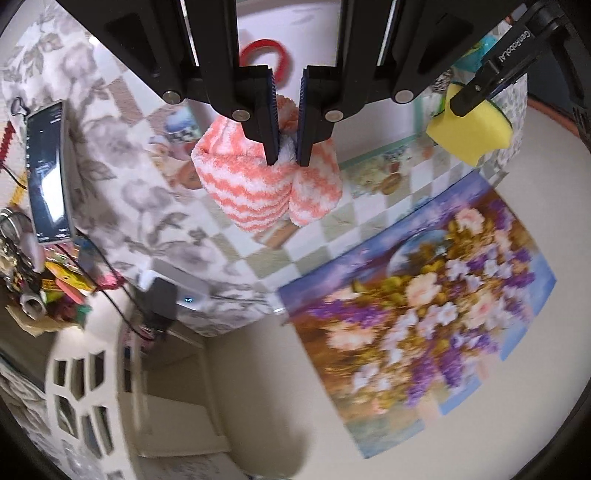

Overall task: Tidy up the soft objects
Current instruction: 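Carry the sponge with the left tool while the right tool carries the towel over the tray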

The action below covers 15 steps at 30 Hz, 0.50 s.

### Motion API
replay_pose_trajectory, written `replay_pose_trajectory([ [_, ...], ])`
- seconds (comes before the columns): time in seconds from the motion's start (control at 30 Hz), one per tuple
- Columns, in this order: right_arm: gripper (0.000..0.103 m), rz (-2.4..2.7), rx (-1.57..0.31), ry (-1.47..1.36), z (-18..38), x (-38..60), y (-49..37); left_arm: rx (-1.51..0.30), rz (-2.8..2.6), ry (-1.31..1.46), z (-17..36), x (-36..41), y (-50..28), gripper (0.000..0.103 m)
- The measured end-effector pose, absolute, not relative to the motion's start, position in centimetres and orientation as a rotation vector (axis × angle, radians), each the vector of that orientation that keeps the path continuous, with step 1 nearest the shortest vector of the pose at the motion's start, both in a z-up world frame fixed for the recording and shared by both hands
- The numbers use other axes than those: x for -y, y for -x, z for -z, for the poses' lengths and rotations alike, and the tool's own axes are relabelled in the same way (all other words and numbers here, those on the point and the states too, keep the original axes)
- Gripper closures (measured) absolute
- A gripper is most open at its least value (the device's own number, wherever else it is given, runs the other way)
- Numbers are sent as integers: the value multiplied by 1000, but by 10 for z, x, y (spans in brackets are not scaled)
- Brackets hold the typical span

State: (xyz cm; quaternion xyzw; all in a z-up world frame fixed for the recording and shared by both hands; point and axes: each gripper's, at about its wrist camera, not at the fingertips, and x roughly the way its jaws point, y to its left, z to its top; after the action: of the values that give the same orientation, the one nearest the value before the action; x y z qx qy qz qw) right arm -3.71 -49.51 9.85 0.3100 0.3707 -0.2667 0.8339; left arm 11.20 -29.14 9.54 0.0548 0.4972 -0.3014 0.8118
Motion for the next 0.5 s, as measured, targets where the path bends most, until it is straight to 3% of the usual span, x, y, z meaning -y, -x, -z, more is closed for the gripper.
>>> replay_pose_trajectory([
  [0.5,93,542,-913,-645,-45,494,15,-1115,613,-297,-29,317,-118,64],
])
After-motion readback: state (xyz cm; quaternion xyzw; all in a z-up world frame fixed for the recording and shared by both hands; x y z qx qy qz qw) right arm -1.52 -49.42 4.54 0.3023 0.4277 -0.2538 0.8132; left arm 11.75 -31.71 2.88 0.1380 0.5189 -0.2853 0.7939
